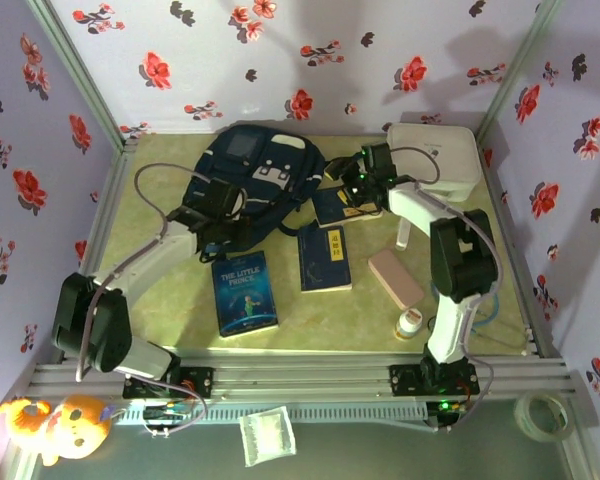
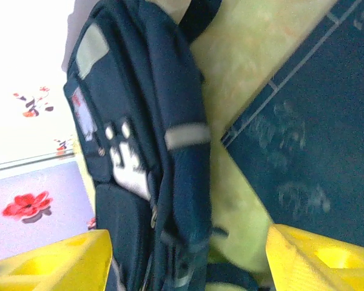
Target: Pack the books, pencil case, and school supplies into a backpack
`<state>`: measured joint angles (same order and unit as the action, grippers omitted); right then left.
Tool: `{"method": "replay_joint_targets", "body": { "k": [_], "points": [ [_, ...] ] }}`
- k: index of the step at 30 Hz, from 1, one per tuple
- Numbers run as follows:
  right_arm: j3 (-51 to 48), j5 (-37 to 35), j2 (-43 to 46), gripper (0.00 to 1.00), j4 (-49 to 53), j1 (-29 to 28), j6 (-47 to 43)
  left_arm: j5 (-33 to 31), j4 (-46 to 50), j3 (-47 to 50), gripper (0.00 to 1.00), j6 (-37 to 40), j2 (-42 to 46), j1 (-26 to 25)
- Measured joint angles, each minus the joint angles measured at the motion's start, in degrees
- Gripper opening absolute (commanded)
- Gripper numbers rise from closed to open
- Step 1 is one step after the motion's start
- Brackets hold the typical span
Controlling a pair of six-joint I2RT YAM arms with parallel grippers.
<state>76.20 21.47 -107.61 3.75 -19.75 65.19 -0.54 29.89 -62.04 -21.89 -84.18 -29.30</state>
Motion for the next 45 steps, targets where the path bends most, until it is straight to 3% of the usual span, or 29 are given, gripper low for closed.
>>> {"method": "replay_joint_targets", "body": {
  "k": [4, 9, 14, 21, 26, 29, 45],
  "points": [
    [-4.85, -0.07, 3.80, 0.69, -2.64, -4.70, 3.13, 1.07, 0.22, -1.92, 0.00, 0.24, -2.14, -0.90],
    [-5.88, 0.26, 2.45, 0.68, -5.73, -10.95, 7.56, 1.95, 0.72, -3.10, 0.00, 0.98, -3.56, -1.68],
    [-4.26, 1.70, -2.10, 0.59, -8.11, -14.38, 10.45, 2.27, 0.87, -3.74, 0.00, 1.51, -3.98, -2.23],
    [-2.80, 1.51, -4.94, 0.36, -8.94, -14.38, 11.89, 2.29, 1.03, -3.76, 0.00, 1.84, -4.00, -2.32],
    [-0.92, 1.05, -5.79, 0.11, -9.11, -14.36, 11.69, 2.29, 1.11, -3.76, 0.00, 2.60, -4.00, -2.32],
    [-0.24, 1.03, -6.21, 0.02, -8.44, -14.12, 11.26, 1.79, 1.81, -3.80, 0.00, 3.02, -4.00, -2.32],
    [3.02, 3.82, -6.03, 0.00, -4.96, -7.45, 4.68, -0.90, 1.90, 2.10, 0.00, 4.52, 4.46, 5.03]
  ]
}}
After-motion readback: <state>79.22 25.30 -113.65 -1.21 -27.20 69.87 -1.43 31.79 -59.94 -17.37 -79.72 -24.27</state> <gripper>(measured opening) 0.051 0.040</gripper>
